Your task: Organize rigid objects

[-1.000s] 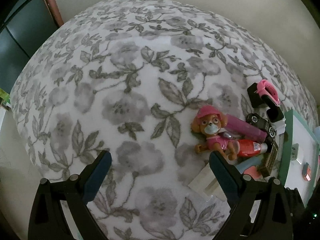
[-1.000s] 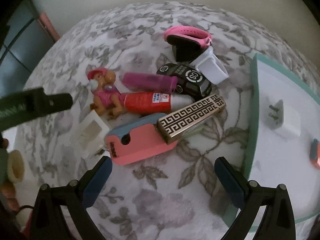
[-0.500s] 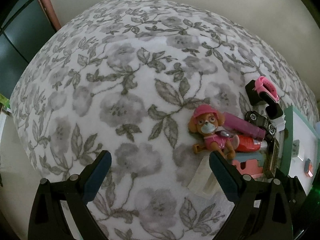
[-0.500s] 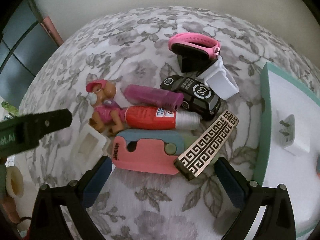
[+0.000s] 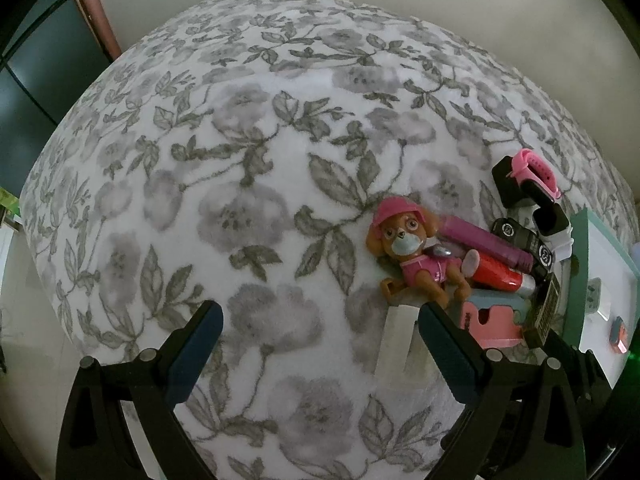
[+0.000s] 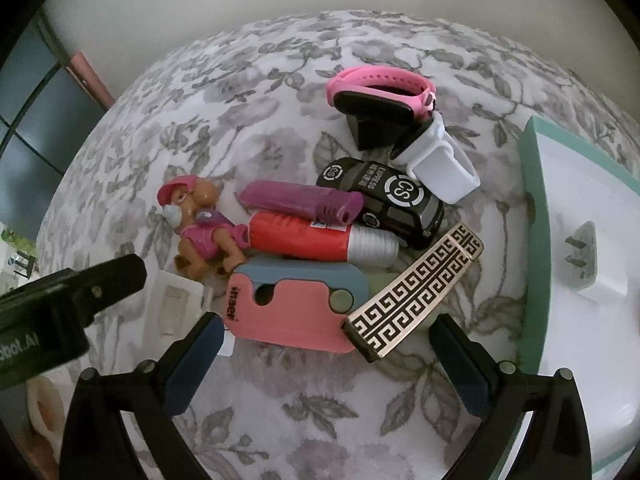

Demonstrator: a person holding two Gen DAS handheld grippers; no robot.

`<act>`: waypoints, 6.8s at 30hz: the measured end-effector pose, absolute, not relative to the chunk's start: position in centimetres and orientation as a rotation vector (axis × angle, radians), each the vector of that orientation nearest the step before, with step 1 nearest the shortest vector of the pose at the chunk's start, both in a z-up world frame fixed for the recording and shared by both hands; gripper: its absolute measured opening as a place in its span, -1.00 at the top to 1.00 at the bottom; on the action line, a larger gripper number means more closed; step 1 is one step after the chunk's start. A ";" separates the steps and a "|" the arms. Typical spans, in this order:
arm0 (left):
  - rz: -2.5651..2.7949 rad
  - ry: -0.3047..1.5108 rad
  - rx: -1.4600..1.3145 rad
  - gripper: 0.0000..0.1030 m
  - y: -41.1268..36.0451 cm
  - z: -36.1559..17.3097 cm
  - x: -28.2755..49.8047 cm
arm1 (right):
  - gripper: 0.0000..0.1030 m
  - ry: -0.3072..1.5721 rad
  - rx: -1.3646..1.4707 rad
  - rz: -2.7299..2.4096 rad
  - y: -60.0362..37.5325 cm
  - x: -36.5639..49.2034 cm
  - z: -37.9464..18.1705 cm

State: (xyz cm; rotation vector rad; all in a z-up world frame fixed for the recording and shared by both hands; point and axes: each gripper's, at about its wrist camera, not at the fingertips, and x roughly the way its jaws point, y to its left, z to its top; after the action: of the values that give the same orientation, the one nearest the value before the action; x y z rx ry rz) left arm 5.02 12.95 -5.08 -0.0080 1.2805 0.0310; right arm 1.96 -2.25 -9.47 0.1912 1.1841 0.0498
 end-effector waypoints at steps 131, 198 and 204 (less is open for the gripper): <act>0.132 1.315 -0.566 -0.22 23.4 -7.5 2.4 | -1.00 1.191 0.326 -0.075 1.3 4.8 -9.5; 0.186 1.284 -0.632 -0.22 24.9 -7.4 1.3 | -0.83 1.246 0.100 0.103 5.3 4.0 -7.9; 0.187 1.284 -0.617 -0.22 24.8 -7.3 1.2 | -0.50 1.217 -0.052 0.036 6.2 4.1 -8.3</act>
State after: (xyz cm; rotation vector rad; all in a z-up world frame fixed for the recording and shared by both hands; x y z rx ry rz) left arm 1.16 24.76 -7.27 -0.6166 1.2840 0.1869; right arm 4.05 6.23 -8.29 -0.0521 1.2168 0.0356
